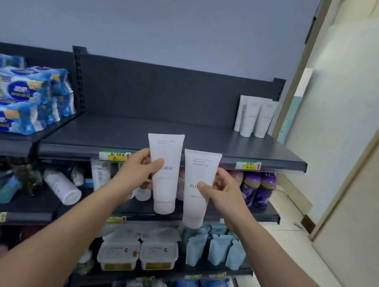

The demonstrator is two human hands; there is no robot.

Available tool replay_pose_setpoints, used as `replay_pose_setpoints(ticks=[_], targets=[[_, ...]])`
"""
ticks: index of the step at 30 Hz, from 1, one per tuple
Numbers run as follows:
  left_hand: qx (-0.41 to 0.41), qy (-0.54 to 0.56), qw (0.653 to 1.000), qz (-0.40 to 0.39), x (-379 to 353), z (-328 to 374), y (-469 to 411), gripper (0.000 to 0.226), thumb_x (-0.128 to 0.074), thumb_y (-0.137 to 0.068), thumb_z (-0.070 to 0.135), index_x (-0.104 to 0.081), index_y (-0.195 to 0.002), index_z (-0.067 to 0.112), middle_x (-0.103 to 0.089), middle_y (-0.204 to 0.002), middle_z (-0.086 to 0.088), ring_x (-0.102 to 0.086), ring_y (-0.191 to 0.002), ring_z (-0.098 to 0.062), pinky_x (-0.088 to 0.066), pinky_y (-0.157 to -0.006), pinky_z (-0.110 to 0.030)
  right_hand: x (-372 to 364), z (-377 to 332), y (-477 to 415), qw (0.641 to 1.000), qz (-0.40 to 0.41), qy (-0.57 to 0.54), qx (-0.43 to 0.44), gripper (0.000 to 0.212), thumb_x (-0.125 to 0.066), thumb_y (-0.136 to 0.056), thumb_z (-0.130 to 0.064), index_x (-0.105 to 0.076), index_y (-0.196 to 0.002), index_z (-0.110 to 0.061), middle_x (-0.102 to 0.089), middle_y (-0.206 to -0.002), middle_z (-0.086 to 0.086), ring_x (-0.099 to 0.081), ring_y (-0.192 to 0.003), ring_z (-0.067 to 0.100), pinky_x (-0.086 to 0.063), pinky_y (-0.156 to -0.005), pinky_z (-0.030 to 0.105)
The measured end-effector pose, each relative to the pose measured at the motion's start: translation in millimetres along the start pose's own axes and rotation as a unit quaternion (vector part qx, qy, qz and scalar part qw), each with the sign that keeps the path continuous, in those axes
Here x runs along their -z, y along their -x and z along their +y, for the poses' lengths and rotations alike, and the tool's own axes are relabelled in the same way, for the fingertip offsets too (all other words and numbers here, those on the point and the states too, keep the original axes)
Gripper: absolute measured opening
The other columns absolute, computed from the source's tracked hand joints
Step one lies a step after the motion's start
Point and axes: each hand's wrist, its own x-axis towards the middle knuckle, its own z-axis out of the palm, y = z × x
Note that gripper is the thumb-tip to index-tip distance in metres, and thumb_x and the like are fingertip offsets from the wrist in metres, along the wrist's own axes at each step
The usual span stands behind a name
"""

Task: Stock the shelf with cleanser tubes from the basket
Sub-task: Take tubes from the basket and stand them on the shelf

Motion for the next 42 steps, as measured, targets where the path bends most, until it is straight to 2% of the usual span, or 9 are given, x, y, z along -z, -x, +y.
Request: replay_pose_setpoints(ticks=[4,8,11,14,21,26,34,38,42], targets=[[-0.026,-0.003,1.000,-0.004,-41.6,19.8,-10.6,0.013,-0.057,-0.095,0.018,-0.062,-0.108,0.018,-0.069,-0.097,-0.002,-0.065,-0.076,-0.015,-0.053,-0.052,-0.025,41.5,-5.0,-3.0,1.000,0.006,0.005,0.012,0.032,-0.068,-0.086,-0.006,-0.061,-0.111,-0.025,-0.072,-0.105,-0.003,-0.067,-0.088,0.010,-0.050,-0.061,0.020],[-0.039,0.008,0.999,-0.024,-78.6,40.1,-27.4,0.011,-0.058,-0.095,0.017,-0.064,-0.105,0.016,-0.068,-0.088,0.000,-0.062,-0.068,-0.013,-0.051,-0.050,-0.026,78.8,-12.6,-12.2,0.999,0.028,0.006,0.021,0.031,-0.069,-0.086,-0.008,-0.061,-0.107,-0.029,-0.072,-0.105,-0.002,-0.069,-0.092,0.012,-0.058,-0.075,0.032],[-0.043,0.022,0.998,-0.034,-97.2,50.9,-42.3,0.011,-0.060,-0.094,0.017,-0.065,-0.103,0.015,-0.069,-0.093,-0.002,-0.064,-0.077,-0.020,-0.054,-0.061,-0.034,98.9,-19.9,-18.7,0.999,0.037,0.016,0.036,0.030,-0.071,-0.085,-0.009,-0.061,-0.107,-0.026,-0.072,-0.104,-0.001,-0.069,-0.092,0.011,-0.058,-0.078,0.029],[-0.059,0.020,0.997,-0.042,-125.2,58.4,-65.0,0.013,-0.060,-0.094,0.018,-0.064,-0.105,0.012,-0.070,-0.095,-0.003,-0.063,-0.076,-0.019,-0.054,-0.060,-0.032,127.6,-24.6,-31.6,0.997,0.060,0.018,0.049,0.030,-0.072,-0.084,-0.012,-0.061,-0.107,-0.026,-0.072,-0.105,-0.003,-0.069,-0.096,0.014,-0.057,-0.082,0.032],[-0.067,0.048,0.993,-0.086,-186.8,62.4,-133.2,0.008,-0.061,-0.093,0.015,-0.063,-0.098,0.009,-0.066,-0.085,-0.007,-0.053,-0.048,-0.010,-0.043,-0.049,-0.028,188.5,-31.1,-81.0,0.993,0.098,0.021,0.067,0.031,-0.073,-0.083,-0.010,-0.062,-0.099,-0.034,-0.072,-0.103,-0.004,-0.068,-0.097,0.016,-0.057,-0.086,0.039],[-0.087,0.039,0.992,-0.087,-227.7,66.2,-190.6,0.008,-0.061,-0.093,0.016,-0.064,-0.099,0.012,-0.070,-0.093,-0.006,-0.064,-0.074,-0.021,-0.048,-0.053,-0.030,230.0,-33.3,-131.9,0.989,0.117,0.039,0.076,0.032,-0.071,-0.084,-0.008,-0.062,-0.112,-0.021,-0.071,-0.106,0.002,-0.068,-0.099,0.019,-0.056,-0.090,0.043],[-0.091,0.023,0.993,-0.076,-281.1,66.6,-268.8,0.004,-0.063,-0.092,0.014,-0.063,-0.095,0.013,-0.071,-0.094,-0.005,-0.066,-0.083,-0.022,-0.056,-0.079,-0.047,283.1,-23.0,-220.7,0.986,0.131,0.079,0.068,0.030,-0.074,-0.081,-0.015,-0.061,-0.103,-0.031,-0.071,-0.106,0.002,-0.068,-0.098,0.020,-0.055,-0.090,0.048],[-0.078,0.008,0.995,-0.061,-297.7,60.1,-294.9,0.008,-0.064,-0.091,0.014,-0.063,-0.099,0.012,-0.071,-0.100,-0.009,-0.065,-0.087,-0.024,-0.054,-0.084,-0.050,298.9,-9.3,-254.8,0.985,0.139,0.082,0.058,0.031,-0.075,-0.077,-0.020,-0.062,-0.103,-0.031,-0.071,-0.105,0.003,-0.068,-0.098,0.021,-0.055,-0.090,0.050],[-0.063,0.004,0.997,-0.041,-311.9,49.7,-315.3,0.006,-0.063,-0.092,0.012,-0.063,-0.097,0.014,-0.070,-0.096,-0.006,-0.066,-0.085,-0.022,-0.055,-0.080,-0.047,310.9,4.5,-282.9,0.986,0.143,0.068,0.047,0.033,-0.073,-0.082,-0.013,-0.059,-0.110,-0.021,-0.069,-0.106,0.005,-0.067,-0.098,0.021,-0.054,-0.091,0.048]])
